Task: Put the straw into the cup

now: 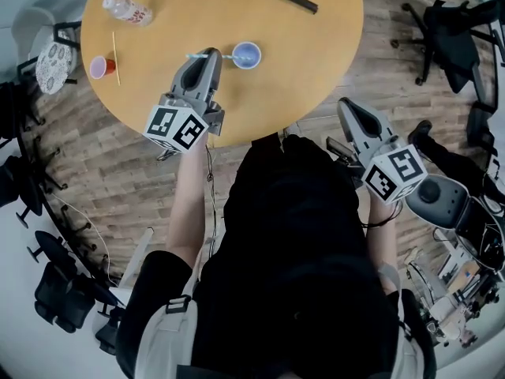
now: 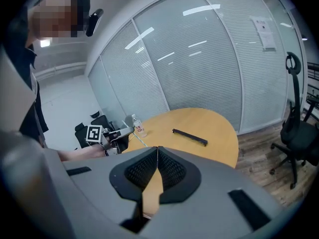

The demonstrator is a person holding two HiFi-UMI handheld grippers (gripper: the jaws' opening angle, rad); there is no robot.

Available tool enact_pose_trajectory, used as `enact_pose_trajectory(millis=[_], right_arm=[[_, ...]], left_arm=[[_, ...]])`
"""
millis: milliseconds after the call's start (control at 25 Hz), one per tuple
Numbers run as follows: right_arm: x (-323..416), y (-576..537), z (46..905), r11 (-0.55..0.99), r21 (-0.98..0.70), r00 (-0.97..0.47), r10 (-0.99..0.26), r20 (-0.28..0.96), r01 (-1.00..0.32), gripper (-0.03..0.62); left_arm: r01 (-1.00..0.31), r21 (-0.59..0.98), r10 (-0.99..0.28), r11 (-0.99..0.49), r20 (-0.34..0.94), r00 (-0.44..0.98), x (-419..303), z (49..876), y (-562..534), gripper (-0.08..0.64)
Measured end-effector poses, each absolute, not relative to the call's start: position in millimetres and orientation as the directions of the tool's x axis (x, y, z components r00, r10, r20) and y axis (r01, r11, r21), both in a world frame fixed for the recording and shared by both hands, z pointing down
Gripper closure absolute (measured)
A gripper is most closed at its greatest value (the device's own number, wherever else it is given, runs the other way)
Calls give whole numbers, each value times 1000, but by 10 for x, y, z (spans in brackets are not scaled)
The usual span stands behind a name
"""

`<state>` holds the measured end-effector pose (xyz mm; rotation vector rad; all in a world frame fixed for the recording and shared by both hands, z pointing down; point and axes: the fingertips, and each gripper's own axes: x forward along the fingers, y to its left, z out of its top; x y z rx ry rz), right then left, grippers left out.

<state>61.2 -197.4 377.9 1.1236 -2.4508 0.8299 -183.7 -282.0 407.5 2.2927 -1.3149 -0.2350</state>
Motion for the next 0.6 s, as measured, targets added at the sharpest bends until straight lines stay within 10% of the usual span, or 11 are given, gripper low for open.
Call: enact_pose_trajectory(millis=[600], right_arm=[[729,-1897,3901,491,-351,-599,-568,565,-797,574]], left_arm=[[-778,482,-821,-402,186,540,-1738,4700,-2986,525]])
